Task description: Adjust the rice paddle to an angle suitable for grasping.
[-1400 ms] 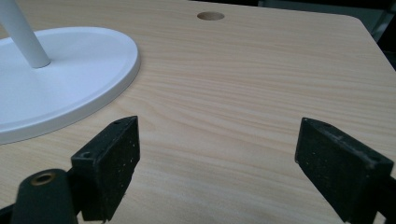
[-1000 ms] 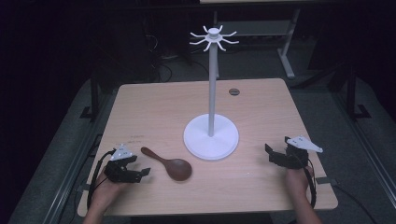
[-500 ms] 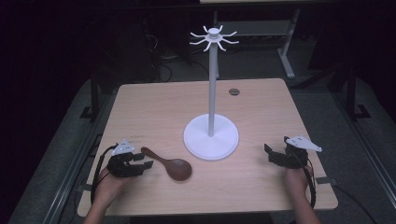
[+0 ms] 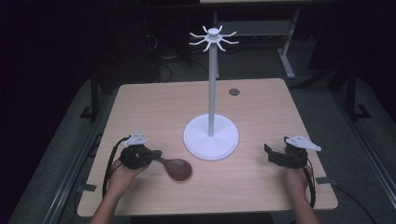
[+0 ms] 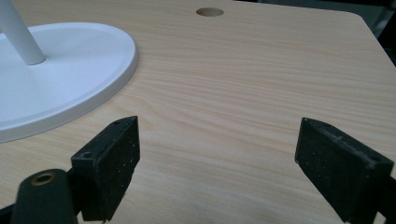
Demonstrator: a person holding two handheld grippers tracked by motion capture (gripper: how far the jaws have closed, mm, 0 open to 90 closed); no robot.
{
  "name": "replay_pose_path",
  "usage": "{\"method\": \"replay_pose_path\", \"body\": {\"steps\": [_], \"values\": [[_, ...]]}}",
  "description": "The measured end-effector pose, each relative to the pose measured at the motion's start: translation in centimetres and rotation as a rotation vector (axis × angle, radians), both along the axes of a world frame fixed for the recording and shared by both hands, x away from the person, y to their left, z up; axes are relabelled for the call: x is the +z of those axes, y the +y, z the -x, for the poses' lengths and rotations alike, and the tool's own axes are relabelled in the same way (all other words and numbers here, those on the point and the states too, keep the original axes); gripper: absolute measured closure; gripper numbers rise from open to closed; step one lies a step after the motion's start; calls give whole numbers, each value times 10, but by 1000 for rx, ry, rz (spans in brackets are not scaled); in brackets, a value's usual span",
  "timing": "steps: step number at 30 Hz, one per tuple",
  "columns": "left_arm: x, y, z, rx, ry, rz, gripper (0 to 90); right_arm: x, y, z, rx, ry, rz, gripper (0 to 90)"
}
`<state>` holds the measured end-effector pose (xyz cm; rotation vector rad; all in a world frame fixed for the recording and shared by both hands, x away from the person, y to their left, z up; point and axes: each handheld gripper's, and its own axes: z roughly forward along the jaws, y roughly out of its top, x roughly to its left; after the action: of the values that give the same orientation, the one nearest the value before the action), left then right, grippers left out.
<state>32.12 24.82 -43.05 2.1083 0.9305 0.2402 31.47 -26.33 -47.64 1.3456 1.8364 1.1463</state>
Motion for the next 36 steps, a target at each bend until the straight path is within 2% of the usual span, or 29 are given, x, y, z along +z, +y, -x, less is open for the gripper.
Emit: {"method": "replay_pose_path", "body": {"steps": [3,5,11,12,13,15,17,18,25,30,36], "values": [[-1,-13,-6,-22,8,-4,895,0,0,0,2,0,2,135],[-1,-17,-7,-19,13,-2,895,0,0,0,1,1,2,136],[-2,-36,-16,-44,9,4,895,0,1,-1,1,5,9,136],[-3,-40,-18,-52,4,-7,895,0,1,-1,1,5,11,135],[-5,-48,-19,-59,13,3,895,0,1,-1,2,7,12,135],[-7,-52,-20,-65,13,2,895,0,2,-1,3,11,12,135],[-12,-60,-21,-79,28,-4,895,0,2,-1,5,15,19,136],[-15,-65,-21,-96,37,-22,895,0,2,-2,6,16,20,136],[-20,-71,-20,-96,40,-26,895,0,2,-2,9,19,16,136],[-25,-75,-21,-102,65,-38,896,0,2,-2,8,19,14,135],[-27,-76,-19,-106,84,-21,896,0,1,-2,9,19,13,135]]}}
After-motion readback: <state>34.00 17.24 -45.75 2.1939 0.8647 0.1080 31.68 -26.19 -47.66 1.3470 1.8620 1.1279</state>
